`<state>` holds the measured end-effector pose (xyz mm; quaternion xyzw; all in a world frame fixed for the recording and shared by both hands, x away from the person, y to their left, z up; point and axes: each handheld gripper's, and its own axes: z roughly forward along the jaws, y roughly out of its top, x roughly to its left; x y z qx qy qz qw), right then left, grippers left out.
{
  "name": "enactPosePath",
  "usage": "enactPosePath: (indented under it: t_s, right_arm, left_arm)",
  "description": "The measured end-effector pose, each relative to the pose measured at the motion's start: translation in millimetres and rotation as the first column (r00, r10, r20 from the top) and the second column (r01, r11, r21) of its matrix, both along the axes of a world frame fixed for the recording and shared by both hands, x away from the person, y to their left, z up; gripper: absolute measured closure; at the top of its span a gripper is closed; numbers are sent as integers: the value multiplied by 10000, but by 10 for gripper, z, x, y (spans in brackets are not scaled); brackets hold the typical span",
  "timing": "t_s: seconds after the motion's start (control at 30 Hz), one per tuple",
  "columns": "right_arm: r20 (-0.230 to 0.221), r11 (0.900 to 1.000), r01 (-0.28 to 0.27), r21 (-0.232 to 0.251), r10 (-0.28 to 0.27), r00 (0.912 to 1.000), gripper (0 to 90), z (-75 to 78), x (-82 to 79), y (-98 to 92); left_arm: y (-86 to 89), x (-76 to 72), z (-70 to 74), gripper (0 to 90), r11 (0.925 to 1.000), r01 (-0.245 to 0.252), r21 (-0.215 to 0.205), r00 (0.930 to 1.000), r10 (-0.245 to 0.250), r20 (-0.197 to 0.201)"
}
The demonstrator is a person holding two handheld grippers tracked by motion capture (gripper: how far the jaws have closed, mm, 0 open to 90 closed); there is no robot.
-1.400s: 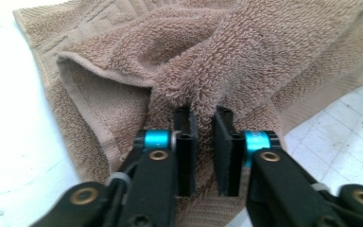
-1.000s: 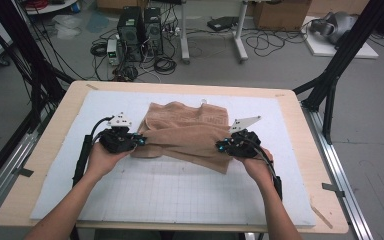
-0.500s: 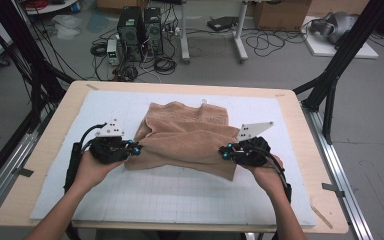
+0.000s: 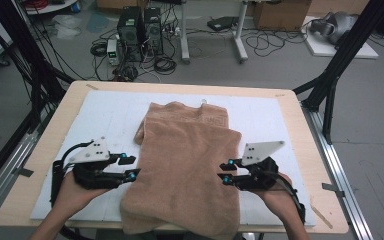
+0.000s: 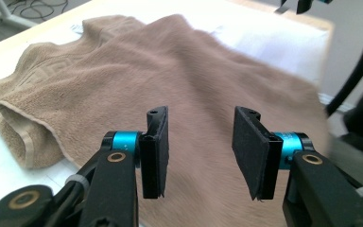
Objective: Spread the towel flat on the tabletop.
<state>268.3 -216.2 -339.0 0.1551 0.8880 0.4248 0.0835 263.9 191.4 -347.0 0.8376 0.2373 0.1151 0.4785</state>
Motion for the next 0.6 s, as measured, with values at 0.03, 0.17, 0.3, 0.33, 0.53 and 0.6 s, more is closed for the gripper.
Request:
enactPosePath:
  t_s: [0.03,0.17,0.3,0.33,0.53,0.6]
  right_arm:
    - [-87,9998,78,-184,-79,9999,665,-83,80,23]
    - [-692,9961,663,-586,-703,9951,631,-422,360,61]
    - [-1315,9904,931,-1024,-1062,9856,619,-726,545,65]
    - [-1442,9872,934,-1296,-1120,9832,618,-785,569,75]
    - [-1661,9883,929,-1210,-1124,9797,700,-971,636,80]
    - [-1684,9884,931,-1203,-1127,9792,770,-975,644,76]
  left_arm:
    - [-35,77,-86,567,9998,-105,176,9999,106,-78]
    - [-192,334,-430,563,9907,-367,1313,9992,385,-106]
    - [-322,522,-677,563,9640,-317,2641,9982,441,-412]
    - [-331,566,-723,565,9618,-269,2724,9971,451,-608]
    - [-196,694,-941,693,9848,-582,1634,9897,783,-1198]
    - [-168,685,-959,817,9886,-542,1407,9896,720,-1246]
